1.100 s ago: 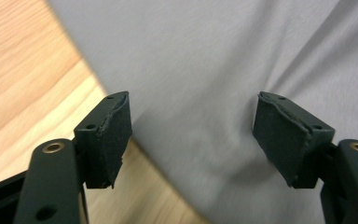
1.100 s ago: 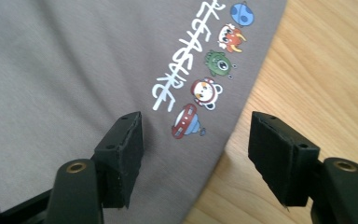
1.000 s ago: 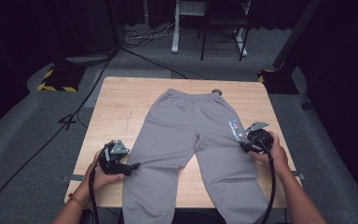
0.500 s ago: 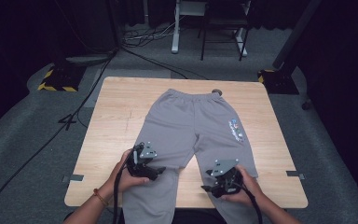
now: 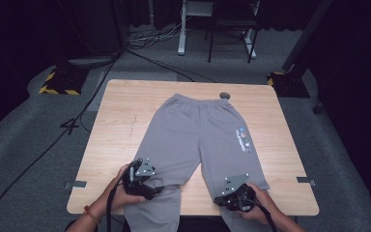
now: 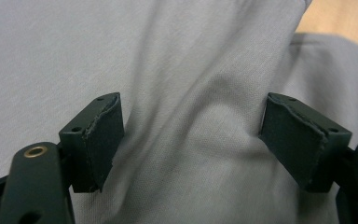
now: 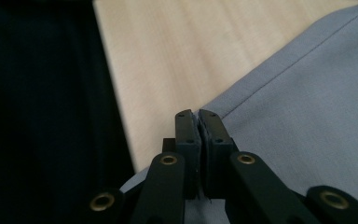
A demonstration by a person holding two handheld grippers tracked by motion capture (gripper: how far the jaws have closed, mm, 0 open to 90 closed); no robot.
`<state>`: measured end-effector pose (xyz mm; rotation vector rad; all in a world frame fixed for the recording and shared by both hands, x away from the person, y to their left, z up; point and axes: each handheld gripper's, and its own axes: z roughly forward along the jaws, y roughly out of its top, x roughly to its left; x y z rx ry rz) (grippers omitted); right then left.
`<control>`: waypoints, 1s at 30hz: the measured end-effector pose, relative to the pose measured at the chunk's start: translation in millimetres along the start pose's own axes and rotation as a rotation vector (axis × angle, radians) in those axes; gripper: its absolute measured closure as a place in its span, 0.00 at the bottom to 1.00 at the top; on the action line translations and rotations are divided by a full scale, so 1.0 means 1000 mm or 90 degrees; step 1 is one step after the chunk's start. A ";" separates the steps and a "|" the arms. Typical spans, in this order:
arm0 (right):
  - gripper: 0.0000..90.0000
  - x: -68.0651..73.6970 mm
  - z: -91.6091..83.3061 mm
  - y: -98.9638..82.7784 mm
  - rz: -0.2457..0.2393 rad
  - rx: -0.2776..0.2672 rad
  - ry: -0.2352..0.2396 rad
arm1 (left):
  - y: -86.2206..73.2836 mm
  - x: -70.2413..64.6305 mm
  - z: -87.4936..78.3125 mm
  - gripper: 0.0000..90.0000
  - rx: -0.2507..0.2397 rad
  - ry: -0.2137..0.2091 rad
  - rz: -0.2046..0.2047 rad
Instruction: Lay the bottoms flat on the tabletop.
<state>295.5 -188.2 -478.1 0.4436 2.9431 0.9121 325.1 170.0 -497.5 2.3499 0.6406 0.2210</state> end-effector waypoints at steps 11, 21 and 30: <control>0.39 -0.036 -0.028 -0.005 0.061 -0.105 -0.129 | 0.015 0.016 -0.010 0.23 -0.072 0.032 -0.070; 0.31 -0.186 -0.002 0.009 0.255 -0.141 -0.271 | 0.083 0.107 0.056 0.25 -0.056 -0.007 -0.169; 0.27 -0.236 0.017 0.012 0.310 -0.141 -0.307 | 0.109 0.137 0.097 0.25 -0.059 0.073 -0.159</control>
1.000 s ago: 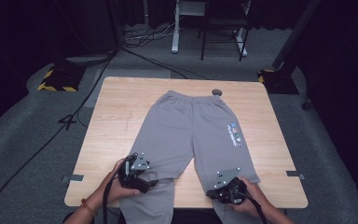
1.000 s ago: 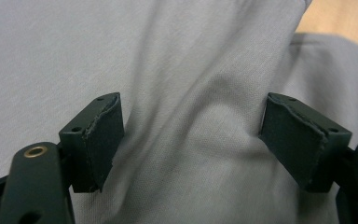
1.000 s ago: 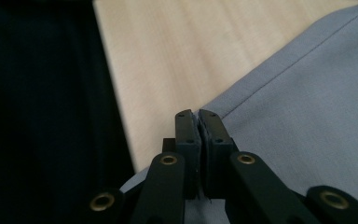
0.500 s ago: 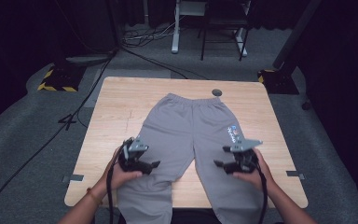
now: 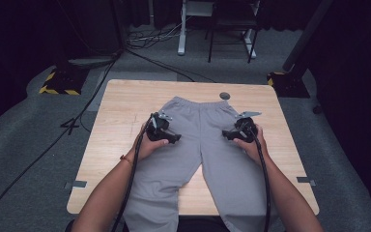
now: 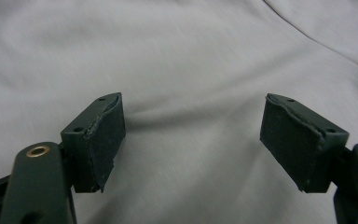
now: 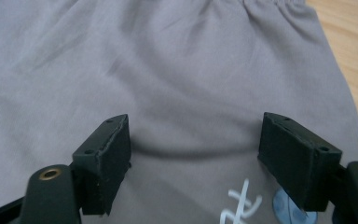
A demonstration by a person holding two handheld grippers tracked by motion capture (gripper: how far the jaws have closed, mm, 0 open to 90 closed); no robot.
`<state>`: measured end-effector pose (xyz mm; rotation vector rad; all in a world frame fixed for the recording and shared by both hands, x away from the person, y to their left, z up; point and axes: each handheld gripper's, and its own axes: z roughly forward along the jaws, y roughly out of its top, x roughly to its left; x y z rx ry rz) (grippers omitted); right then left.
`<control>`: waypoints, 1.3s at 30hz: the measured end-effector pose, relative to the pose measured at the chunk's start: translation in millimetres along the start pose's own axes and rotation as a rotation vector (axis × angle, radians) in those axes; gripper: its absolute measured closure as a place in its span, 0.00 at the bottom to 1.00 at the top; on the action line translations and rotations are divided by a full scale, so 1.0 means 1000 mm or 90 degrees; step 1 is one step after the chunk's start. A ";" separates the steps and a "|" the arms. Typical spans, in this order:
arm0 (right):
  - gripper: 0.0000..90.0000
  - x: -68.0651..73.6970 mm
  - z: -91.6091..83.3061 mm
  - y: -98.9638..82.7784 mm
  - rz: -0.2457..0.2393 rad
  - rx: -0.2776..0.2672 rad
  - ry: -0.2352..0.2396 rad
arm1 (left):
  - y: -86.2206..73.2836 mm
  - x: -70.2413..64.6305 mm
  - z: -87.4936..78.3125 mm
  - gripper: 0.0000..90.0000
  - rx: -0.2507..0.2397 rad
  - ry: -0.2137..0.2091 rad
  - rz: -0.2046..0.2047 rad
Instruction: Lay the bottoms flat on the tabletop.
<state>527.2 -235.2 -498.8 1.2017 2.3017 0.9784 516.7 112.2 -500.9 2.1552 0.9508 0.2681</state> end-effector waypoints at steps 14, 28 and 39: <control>0.25 -0.020 0.033 0.037 0.016 0.028 -0.051 | 0.040 0.019 0.030 0.25 0.048 0.098 -0.016; 0.34 0.001 -0.045 0.003 -0.065 0.033 0.051 | -0.020 -0.014 -0.046 0.30 0.053 -0.012 0.082; 0.31 0.039 -0.100 -0.072 -0.147 0.094 0.065 | -0.095 -0.066 -0.096 0.28 0.065 -0.024 0.119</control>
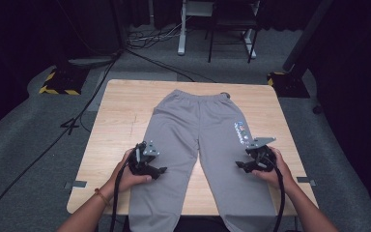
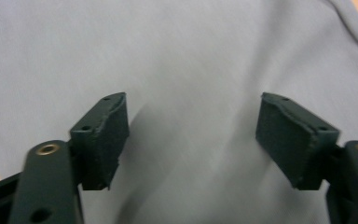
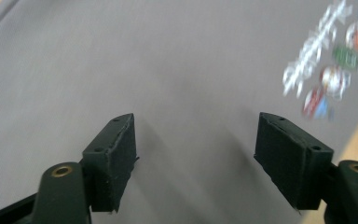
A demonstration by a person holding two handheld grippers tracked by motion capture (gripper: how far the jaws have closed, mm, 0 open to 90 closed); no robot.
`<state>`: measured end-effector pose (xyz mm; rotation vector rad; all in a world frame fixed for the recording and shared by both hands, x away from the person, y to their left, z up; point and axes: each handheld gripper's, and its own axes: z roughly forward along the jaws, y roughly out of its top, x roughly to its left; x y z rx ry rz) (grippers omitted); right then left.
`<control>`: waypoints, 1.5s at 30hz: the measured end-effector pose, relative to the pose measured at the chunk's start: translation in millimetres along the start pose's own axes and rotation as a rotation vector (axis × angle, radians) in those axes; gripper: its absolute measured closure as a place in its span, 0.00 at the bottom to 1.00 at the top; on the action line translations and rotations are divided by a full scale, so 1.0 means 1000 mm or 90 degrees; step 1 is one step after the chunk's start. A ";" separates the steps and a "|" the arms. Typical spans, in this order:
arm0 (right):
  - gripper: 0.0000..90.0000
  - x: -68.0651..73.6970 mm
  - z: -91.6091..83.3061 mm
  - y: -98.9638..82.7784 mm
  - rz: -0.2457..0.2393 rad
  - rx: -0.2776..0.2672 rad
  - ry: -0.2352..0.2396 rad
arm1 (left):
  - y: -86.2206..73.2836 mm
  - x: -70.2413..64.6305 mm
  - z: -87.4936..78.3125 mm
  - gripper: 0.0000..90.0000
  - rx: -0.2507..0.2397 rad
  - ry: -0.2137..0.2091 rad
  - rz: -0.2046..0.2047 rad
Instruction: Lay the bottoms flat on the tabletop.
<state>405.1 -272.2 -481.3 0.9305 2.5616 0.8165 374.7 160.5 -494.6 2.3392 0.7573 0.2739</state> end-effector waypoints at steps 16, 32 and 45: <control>0.27 0.024 -0.047 -0.065 0.008 -0.021 0.011 | -0.049 -0.043 -0.046 0.29 -0.022 -0.084 0.019; 0.24 -0.057 -0.047 -0.089 0.180 -0.088 -0.101 | -0.048 0.041 -0.050 0.22 -0.022 0.078 -0.052; 0.20 -0.054 -0.054 -0.115 0.211 -0.106 -0.129 | -0.083 0.047 -0.059 0.18 -0.039 0.098 -0.126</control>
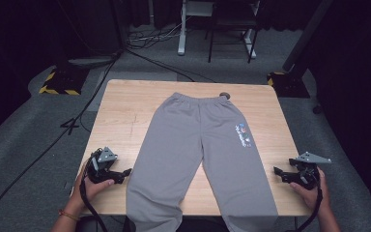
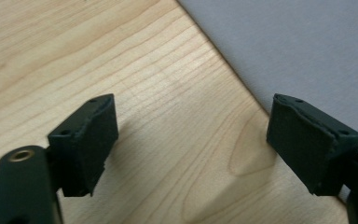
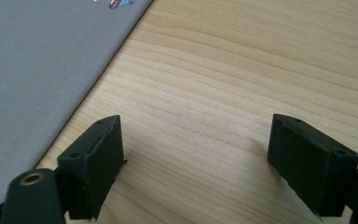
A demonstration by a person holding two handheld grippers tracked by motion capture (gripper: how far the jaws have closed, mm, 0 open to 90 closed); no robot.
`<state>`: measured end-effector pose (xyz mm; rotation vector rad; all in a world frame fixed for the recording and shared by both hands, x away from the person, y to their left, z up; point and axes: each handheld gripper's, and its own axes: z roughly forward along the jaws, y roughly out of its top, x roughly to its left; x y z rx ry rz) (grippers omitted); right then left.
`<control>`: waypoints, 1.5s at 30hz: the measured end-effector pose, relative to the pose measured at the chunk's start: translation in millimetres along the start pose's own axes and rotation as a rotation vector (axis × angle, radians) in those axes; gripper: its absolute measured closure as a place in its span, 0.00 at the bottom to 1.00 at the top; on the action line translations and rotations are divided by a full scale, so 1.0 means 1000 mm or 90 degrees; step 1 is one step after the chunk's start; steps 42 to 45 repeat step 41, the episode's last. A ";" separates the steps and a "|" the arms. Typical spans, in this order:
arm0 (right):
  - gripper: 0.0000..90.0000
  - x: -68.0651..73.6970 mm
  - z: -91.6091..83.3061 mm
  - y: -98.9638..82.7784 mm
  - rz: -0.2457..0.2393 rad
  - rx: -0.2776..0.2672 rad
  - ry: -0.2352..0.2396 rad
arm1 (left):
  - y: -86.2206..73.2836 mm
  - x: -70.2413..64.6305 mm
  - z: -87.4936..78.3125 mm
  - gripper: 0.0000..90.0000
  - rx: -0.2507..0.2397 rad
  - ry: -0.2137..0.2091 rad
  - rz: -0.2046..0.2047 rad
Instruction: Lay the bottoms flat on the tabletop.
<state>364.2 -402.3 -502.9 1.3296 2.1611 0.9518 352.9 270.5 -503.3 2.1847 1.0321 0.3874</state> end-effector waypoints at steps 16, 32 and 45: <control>0.20 0.001 0.002 0.001 0.003 0.000 -0.005 | 0.000 -0.002 0.000 0.18 0.001 0.012 -0.010; 0.20 0.001 0.002 0.002 0.002 0.000 -0.005 | 0.001 -0.001 0.002 0.18 -0.004 0.012 -0.013; 0.20 0.001 0.002 0.002 0.002 0.000 -0.005 | 0.002 -0.001 0.002 0.18 -0.002 0.011 -0.012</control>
